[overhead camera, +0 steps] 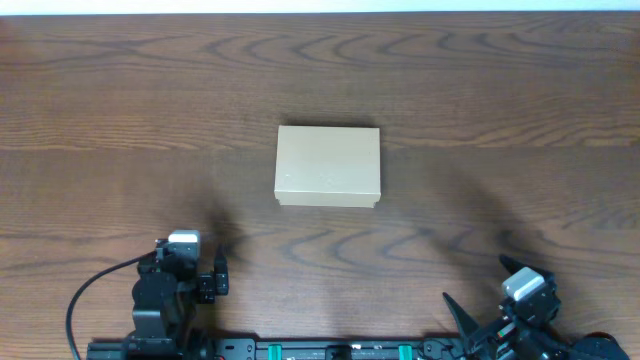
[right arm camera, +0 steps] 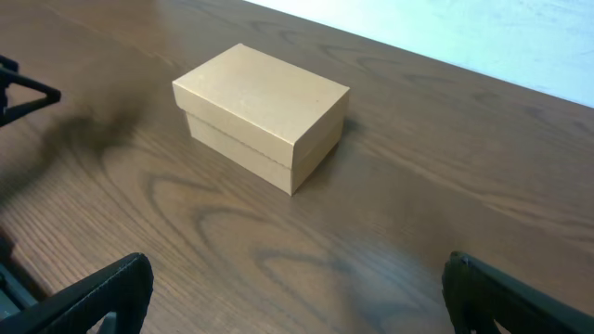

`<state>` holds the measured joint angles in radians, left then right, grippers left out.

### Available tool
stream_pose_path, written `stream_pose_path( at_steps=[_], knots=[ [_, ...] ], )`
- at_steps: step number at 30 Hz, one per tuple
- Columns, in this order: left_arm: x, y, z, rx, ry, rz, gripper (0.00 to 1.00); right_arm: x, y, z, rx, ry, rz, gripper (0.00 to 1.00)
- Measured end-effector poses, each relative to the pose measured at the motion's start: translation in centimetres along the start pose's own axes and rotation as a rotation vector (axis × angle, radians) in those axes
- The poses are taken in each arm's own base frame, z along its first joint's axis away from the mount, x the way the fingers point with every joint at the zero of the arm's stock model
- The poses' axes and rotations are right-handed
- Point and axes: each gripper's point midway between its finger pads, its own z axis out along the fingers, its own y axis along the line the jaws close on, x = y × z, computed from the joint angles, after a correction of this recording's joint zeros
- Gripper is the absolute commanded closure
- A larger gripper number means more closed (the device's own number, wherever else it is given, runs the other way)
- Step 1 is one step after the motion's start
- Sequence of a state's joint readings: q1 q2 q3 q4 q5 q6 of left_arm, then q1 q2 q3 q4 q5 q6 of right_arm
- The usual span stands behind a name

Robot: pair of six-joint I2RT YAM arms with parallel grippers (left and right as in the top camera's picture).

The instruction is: Pack container

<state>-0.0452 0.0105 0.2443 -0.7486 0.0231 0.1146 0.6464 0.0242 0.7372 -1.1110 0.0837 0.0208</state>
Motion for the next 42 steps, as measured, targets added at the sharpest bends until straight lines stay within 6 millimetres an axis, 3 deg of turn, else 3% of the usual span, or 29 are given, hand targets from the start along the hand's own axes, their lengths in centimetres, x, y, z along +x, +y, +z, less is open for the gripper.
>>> stream_pose_path(
  at_steps=[8,42],
  knots=[
    [1.9,-0.7,1.3,0.044,0.045,0.049,0.05,0.0,0.0,0.0,0.0,0.0,0.0,0.01],
    [1.8,-1.0,1.3,0.062,0.038,0.095,0.05,-0.1,0.0,0.0,0.0,-0.002,0.0,0.01]
  ],
)
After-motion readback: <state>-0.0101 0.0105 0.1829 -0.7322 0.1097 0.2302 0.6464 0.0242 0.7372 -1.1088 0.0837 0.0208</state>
